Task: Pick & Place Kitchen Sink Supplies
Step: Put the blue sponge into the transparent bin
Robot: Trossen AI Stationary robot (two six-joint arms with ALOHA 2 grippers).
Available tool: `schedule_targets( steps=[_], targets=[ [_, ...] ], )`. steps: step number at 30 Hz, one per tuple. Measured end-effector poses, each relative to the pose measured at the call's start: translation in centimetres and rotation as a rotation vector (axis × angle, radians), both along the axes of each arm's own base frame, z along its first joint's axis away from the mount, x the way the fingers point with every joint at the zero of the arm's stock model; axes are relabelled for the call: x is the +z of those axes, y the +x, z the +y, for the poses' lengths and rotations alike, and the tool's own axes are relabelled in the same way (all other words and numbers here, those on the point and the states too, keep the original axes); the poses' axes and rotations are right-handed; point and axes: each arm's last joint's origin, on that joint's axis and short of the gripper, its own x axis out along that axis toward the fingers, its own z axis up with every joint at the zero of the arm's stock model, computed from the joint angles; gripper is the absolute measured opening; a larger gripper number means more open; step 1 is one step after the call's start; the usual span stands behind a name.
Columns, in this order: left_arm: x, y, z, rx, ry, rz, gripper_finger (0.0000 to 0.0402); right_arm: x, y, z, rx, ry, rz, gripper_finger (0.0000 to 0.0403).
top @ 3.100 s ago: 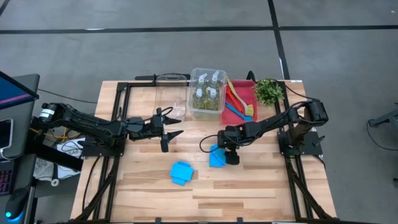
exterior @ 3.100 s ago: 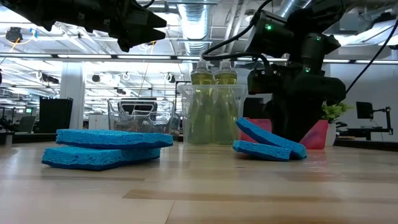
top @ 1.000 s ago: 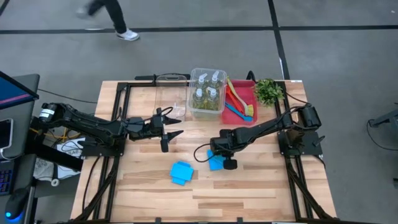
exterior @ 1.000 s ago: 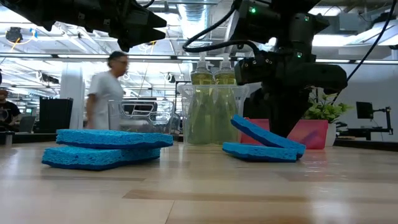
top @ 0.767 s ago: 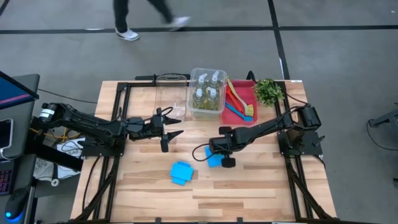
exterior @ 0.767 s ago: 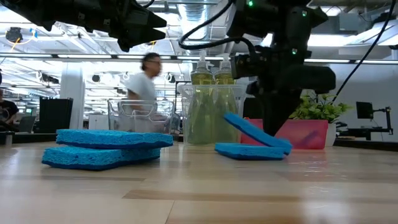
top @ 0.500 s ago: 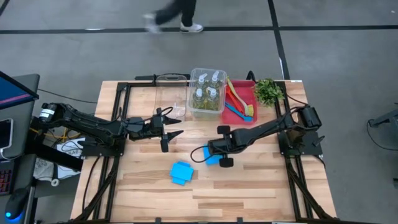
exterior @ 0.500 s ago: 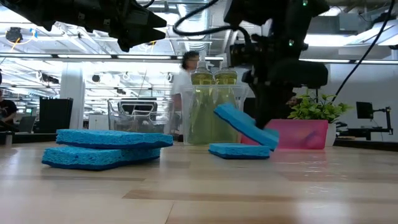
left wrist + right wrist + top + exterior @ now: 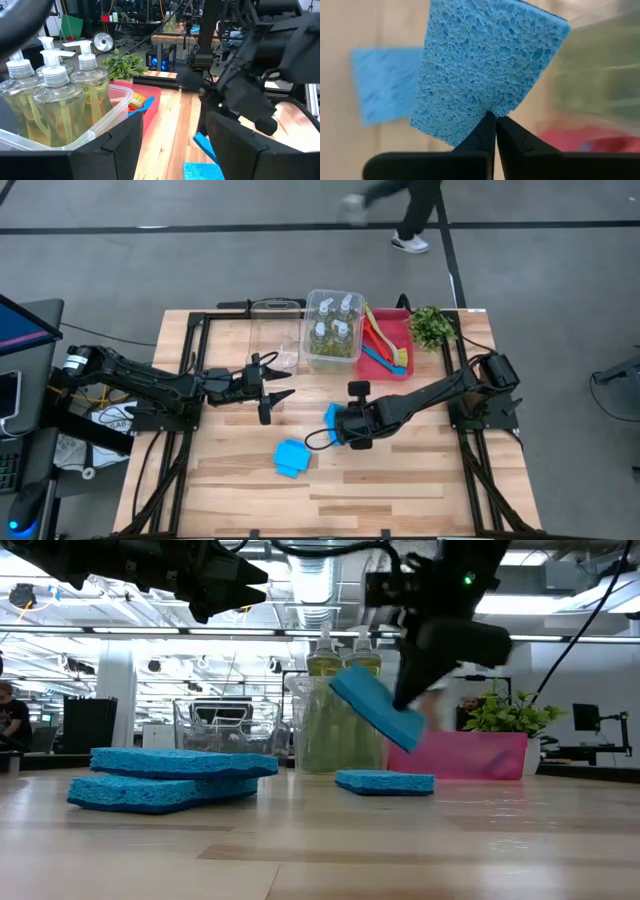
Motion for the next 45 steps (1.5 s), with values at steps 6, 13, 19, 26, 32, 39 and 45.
schedule_targets(
  steps=[6,13,19,26,32,39,45],
  targets=[
    [0.0,0.0,0.0,0.0,-0.004,-0.005,0.0219,2.6,0.1,0.0,-0.171,-0.163,-0.219,0.0002],
    [0.3,0.0,0.0,0.002,-0.036,-0.034,0.0219,4.4,0.8,-0.1,-0.282,-0.208,-0.459,0.0004],
    [-0.2,0.5,-0.1,-0.007,-0.062,-0.033,0.0219,4.9,1.3,-0.4,-0.309,-0.209,-0.515,0.0004],
    [-1.5,2.1,-0.3,-0.008,-0.062,-0.061,0.0219,5.2,1.8,-1.5,-0.336,-0.214,-0.544,0.0004],
    [-2.6,3.5,-0.1,0.005,-0.066,-0.113,0.0219,5.2,1.9,-1.7,-0.343,-0.215,-0.546,0.0006],
    [-3.8,4.2,1.0,0.052,-0.072,-0.098,0.0219,5.2,1.8,-1.4,-0.333,-0.208,-0.551,0.0004],
    [-4.1,4.4,1.1,0.056,-0.074,-0.111,0.0219,5.2,1.9,-1.3,-0.331,-0.206,-0.554,0.0005]
  ],
)
